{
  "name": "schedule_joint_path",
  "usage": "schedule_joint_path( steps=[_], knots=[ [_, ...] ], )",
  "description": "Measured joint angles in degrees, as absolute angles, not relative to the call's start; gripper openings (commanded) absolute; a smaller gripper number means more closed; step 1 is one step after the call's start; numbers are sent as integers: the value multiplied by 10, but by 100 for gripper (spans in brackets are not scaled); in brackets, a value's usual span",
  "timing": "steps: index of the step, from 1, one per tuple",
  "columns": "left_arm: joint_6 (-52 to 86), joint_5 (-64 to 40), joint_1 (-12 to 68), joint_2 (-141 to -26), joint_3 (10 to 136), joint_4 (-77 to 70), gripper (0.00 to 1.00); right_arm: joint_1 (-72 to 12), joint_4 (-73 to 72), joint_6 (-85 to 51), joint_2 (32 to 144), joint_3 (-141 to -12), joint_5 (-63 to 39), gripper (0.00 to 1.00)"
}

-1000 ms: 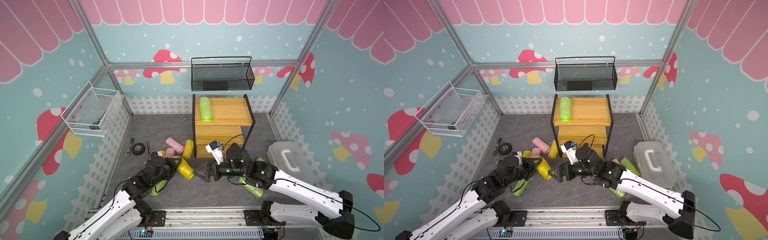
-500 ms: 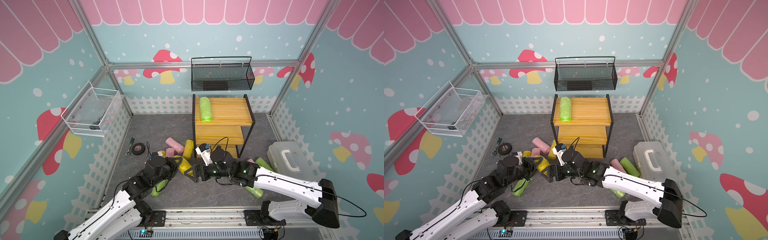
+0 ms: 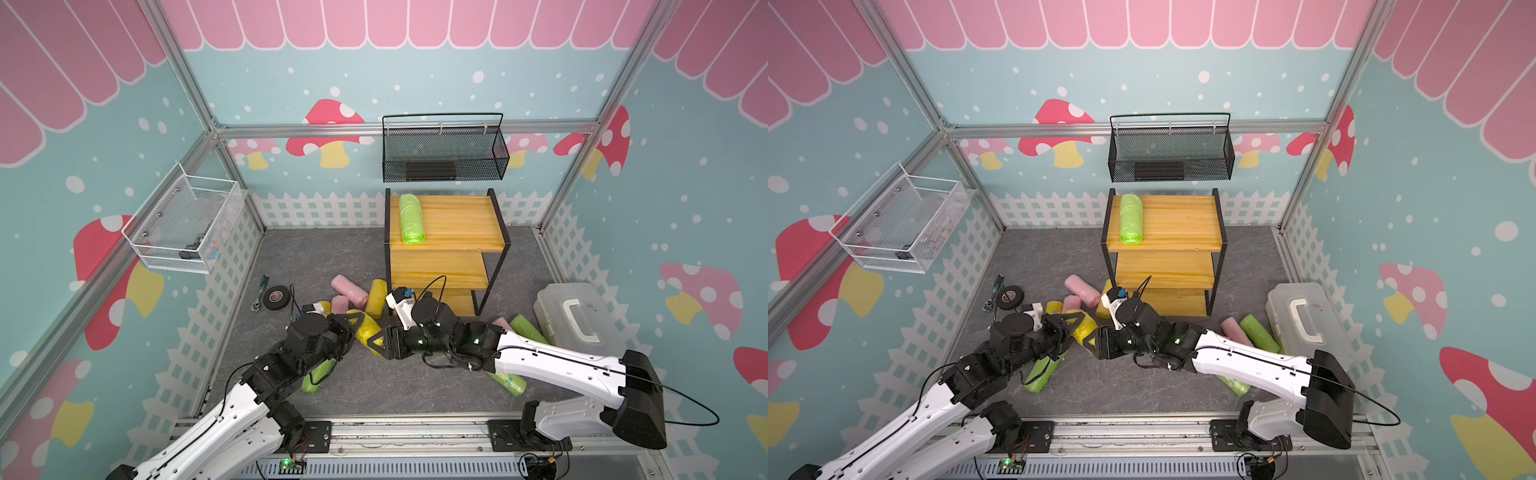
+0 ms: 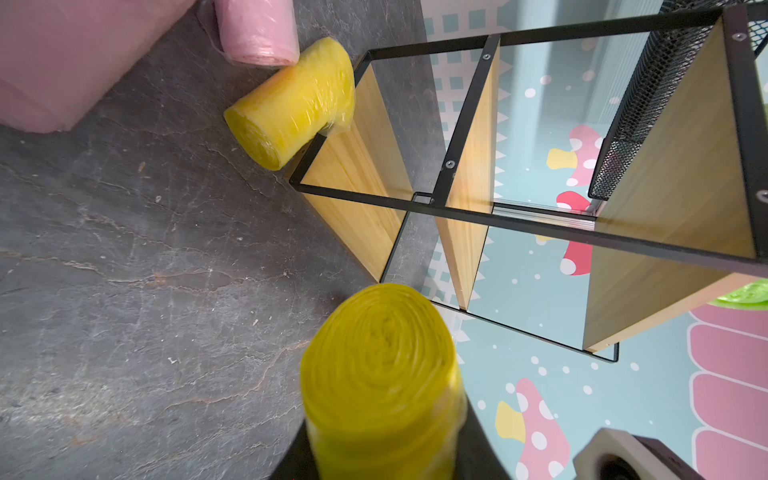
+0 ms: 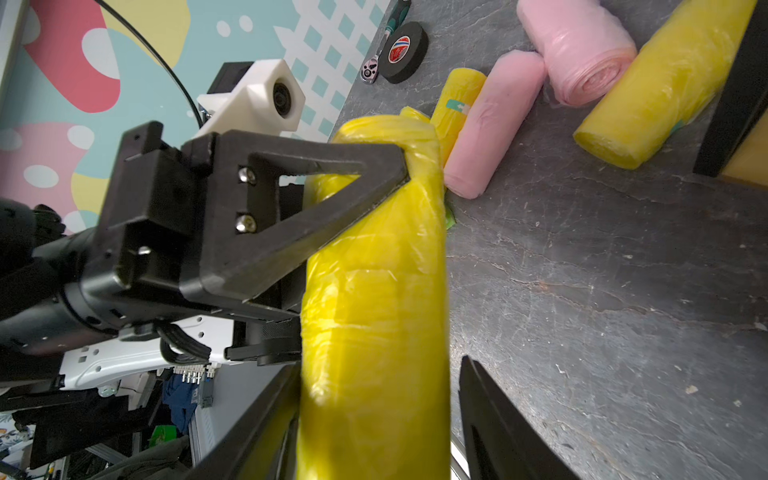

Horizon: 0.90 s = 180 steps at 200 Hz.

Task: Sort the rolls of trash bags by color and place them on the shelf
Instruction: Pick up the roll of trash bags from the center of the board, then place the roll of trash bags on the shelf.

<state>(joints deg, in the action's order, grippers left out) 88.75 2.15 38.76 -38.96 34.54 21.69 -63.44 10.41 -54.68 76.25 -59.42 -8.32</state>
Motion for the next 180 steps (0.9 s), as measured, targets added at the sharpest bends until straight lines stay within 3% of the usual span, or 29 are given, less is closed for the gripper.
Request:
schedule_joint_path(
  steps=[52, 70, 93, 102, 116, 121, 126, 130, 180],
  knots=[
    [894, 24, 388, -392, 345, 215, 0, -635, 81, -558, 784, -594, -89, 56],
    [895, 26, 388, -392, 345, 214, 0, -635, 74, -563, 786, -594, -89, 45],
    [896, 28, 388, -392, 345, 211, 0, -635, 71, -569, 785, -594, -84, 22],
    [896, 28, 388, -392, 344, 207, 15, -637, 68, -573, 781, -589, -79, 13],
    [895, 26, 389, -392, 342, 202, 59, -639, 57, -577, 772, -576, -69, 0],
    [896, 25, 390, -392, 341, 201, 69, -641, 53, -579, 767, -569, -64, 0],
    [896, 26, 390, -392, 341, 199, 90, -642, 50, -583, 761, -561, -57, 0],
    [896, 26, 390, -392, 341, 198, 98, -642, 48, -587, 754, -552, -48, 0],
    [835, 64, 390, -395, 385, 266, 98, -641, 65, -632, 635, -445, 98, 0]
  ],
)
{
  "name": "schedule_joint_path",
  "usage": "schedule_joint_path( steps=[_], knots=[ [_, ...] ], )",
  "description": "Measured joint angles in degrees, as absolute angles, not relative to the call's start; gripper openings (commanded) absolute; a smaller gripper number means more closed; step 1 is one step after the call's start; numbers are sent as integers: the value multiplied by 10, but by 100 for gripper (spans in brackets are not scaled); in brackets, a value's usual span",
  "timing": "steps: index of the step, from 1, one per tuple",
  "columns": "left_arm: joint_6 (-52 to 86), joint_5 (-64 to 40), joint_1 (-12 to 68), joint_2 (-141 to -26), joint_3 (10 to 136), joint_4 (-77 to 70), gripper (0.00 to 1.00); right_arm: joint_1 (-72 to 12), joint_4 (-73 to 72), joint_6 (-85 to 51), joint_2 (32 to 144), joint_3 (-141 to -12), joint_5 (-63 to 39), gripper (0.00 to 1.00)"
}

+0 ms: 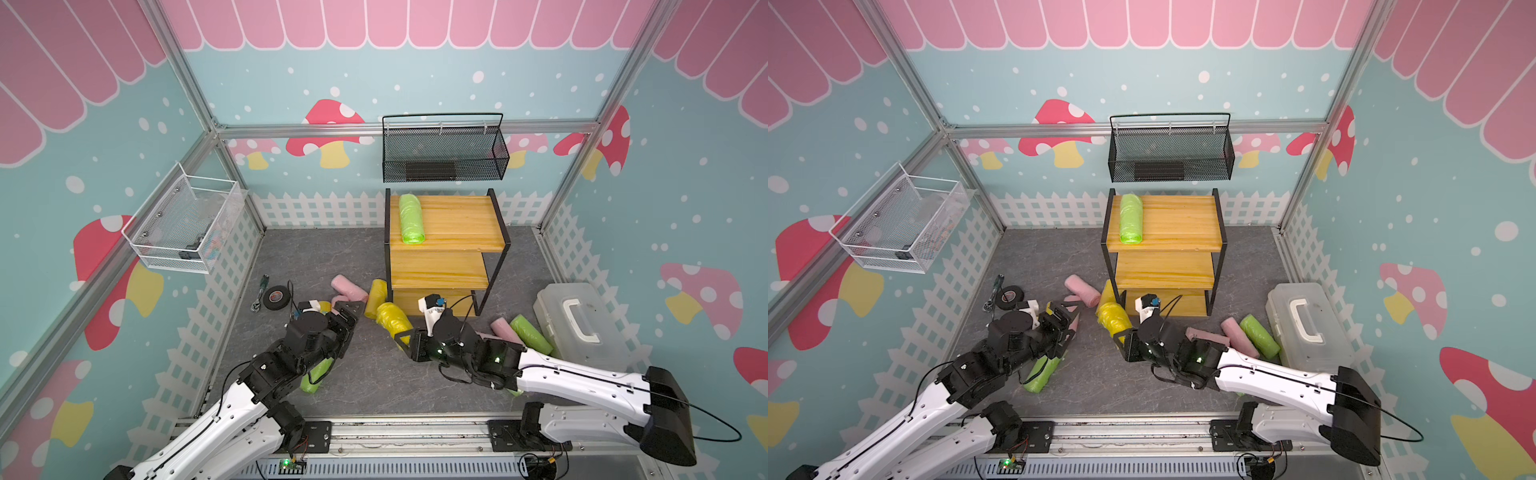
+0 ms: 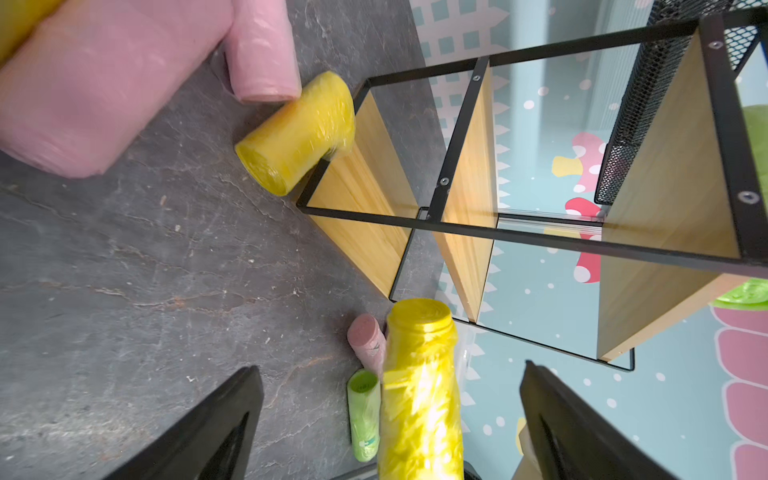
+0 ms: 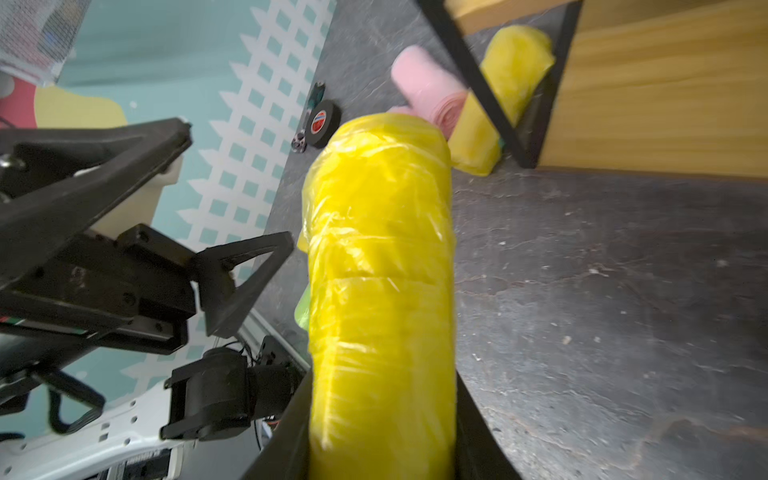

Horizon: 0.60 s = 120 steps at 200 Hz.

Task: Sort the rolls of trash bags by color and place them on the shelf
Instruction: Place the roll of trash bags on the shelf.

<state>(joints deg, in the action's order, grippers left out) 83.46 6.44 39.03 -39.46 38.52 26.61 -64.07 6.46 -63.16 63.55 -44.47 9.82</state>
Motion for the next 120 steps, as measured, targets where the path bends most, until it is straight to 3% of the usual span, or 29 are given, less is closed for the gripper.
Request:
schedule_joint_path(
  steps=[55, 120],
  knots=[
    [755, 95, 390, -403, 440, 317, 96, -638, -14, -648, 549, -376, 237, 0],
    [730, 96, 390, -412, 440, 341, 95, -574, -177, -658, 637, -376, 262, 0]
  ],
)
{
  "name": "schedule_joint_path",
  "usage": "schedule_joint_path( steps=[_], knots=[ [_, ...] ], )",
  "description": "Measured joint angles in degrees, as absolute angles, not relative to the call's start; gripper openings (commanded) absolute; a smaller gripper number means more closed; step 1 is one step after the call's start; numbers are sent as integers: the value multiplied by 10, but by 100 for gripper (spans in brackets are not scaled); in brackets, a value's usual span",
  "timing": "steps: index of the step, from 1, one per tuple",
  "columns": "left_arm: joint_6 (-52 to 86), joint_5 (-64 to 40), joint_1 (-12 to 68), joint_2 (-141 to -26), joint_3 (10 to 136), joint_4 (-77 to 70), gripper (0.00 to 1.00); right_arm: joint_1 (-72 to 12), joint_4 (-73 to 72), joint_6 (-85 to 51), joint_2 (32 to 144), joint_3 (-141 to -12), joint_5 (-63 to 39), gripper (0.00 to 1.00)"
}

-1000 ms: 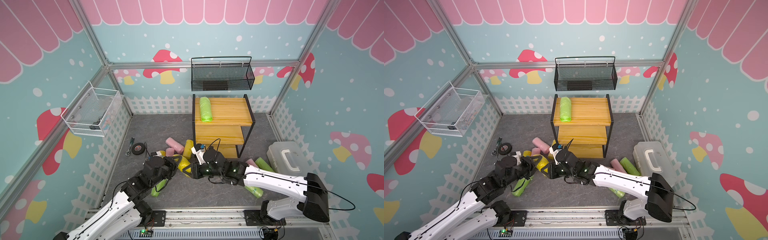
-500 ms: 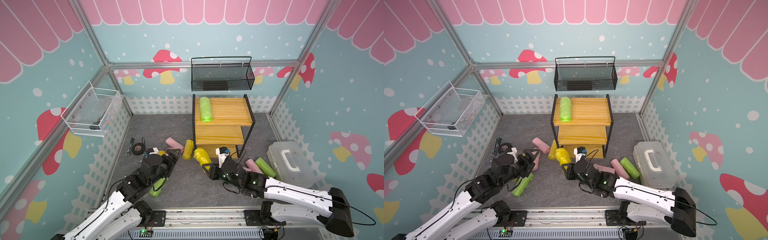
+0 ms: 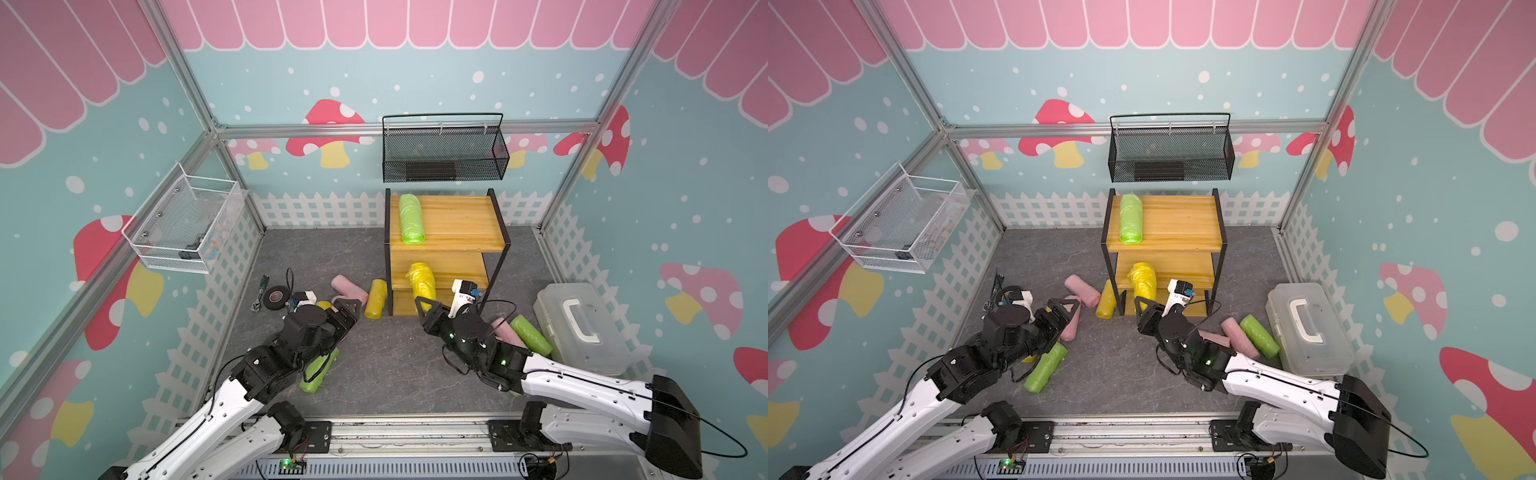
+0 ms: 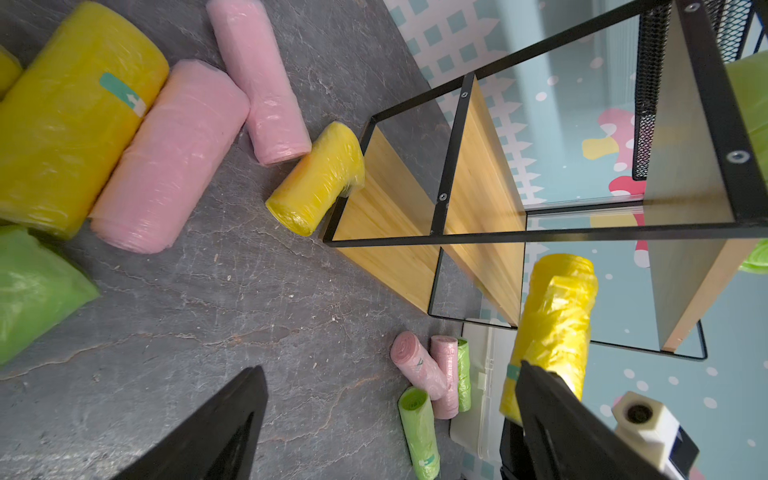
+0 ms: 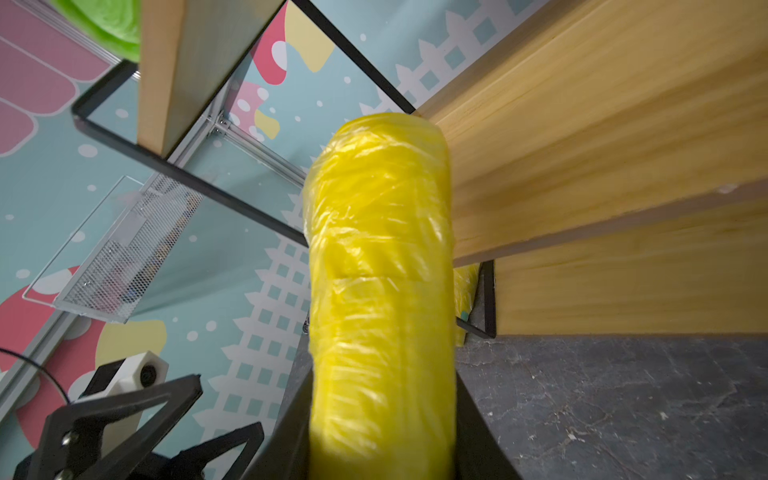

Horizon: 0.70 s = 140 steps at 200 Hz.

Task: Sort the rolls of trash bags by color and place them on the shelf
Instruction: Place the roll of trash bags on the shelf.

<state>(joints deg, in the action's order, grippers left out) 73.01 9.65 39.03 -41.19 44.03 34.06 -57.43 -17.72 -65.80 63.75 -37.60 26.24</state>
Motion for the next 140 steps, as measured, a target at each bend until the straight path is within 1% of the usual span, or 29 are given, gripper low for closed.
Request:
schedule_joint_path(
  steps=[29, 57, 82, 106, 140],
  knots=[
    [726, 96, 390, -410, 440, 342, 95, -534, -235, -680, 681, -377, 243, 0],
    [726, 97, 390, -409, 440, 345, 95, -509, -261, -695, 713, -397, 216, 1],
    [726, 98, 390, -407, 439, 345, 95, -491, -276, -705, 740, -428, 192, 1],
    [726, 101, 390, -407, 437, 345, 95, -479, -284, -711, 769, -455, 178, 5],
    [726, 105, 390, -406, 434, 345, 95, -469, -282, -714, 814, -485, 166, 6]
  ],
)
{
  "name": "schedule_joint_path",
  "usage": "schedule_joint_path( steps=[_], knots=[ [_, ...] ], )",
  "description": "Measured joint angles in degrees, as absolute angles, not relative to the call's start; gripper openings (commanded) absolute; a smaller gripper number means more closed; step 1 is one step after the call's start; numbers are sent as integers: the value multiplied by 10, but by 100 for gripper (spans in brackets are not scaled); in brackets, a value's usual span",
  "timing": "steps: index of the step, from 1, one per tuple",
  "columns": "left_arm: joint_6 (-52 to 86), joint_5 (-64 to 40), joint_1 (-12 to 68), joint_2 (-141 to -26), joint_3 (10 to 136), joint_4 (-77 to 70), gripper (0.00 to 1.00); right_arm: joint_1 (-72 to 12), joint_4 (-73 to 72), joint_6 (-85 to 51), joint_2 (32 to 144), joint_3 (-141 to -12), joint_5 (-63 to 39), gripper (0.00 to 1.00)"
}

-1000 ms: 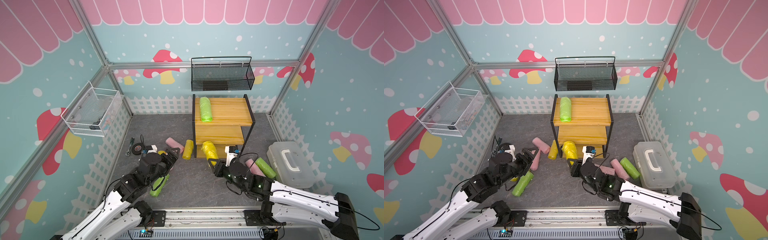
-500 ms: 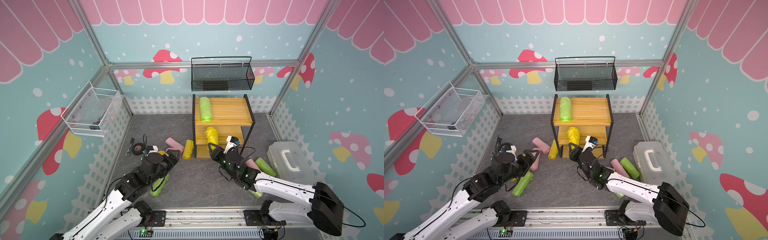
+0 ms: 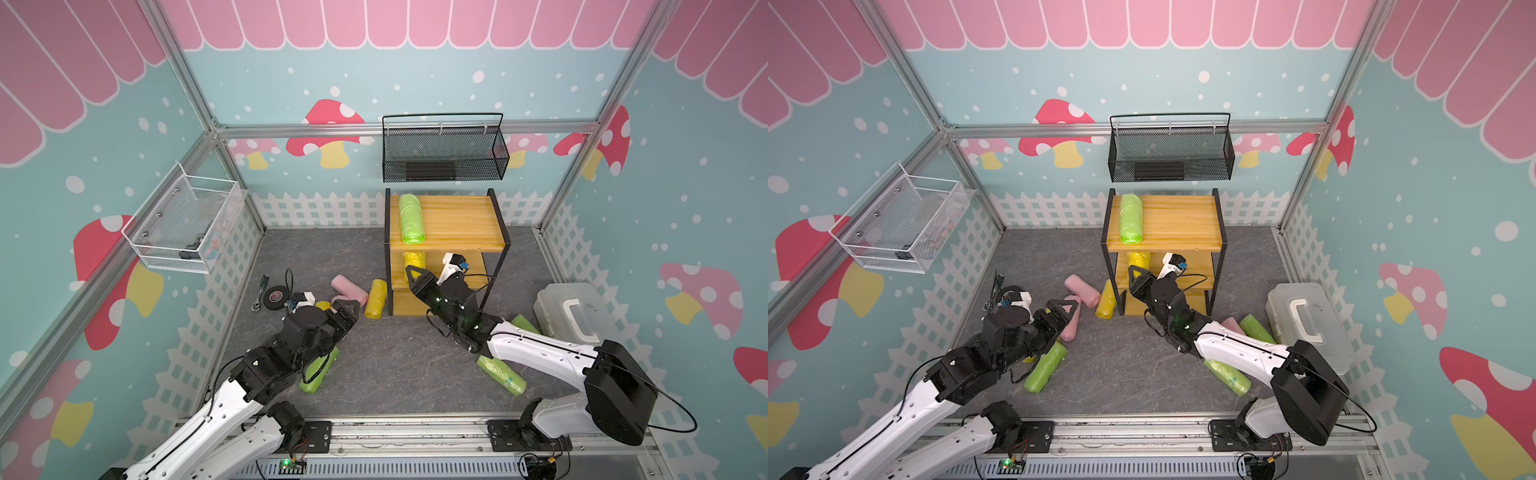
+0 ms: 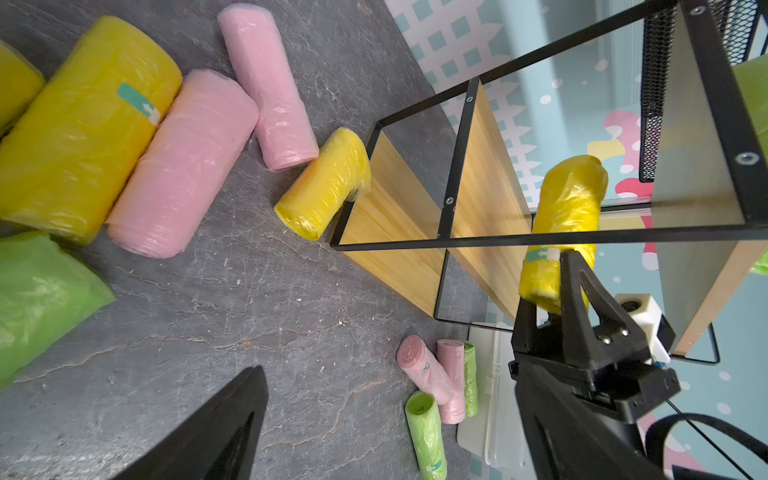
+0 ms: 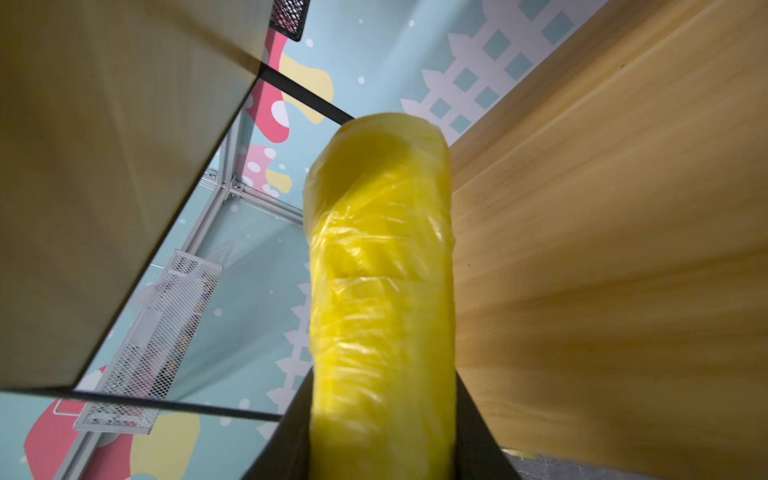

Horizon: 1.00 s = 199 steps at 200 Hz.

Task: Sort the rolls of trash bags by color and place them on the shelf
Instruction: Place the roll of trash bags on the shelf.

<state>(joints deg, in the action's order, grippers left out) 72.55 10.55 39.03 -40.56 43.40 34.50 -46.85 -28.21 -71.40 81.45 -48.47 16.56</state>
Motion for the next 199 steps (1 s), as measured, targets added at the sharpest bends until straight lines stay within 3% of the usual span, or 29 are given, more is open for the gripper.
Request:
schedule_joint_path(
  steps=[22, 88, 147, 199],
  knots=[
    [725, 105, 390, -403, 427, 345, 95, -467, -282, -714, 838, -495, 162, 7],
    [727, 110, 390, -384, 410, 345, 96, -465, -265, -682, 846, -495, 161, 25],
    [729, 110, 390, -398, 408, 345, 96, -465, -156, -641, 837, -530, 197, 27],
    [731, 109, 390, -406, 408, 345, 96, -465, -133, -635, 836, -548, 211, 56]
  ],
)
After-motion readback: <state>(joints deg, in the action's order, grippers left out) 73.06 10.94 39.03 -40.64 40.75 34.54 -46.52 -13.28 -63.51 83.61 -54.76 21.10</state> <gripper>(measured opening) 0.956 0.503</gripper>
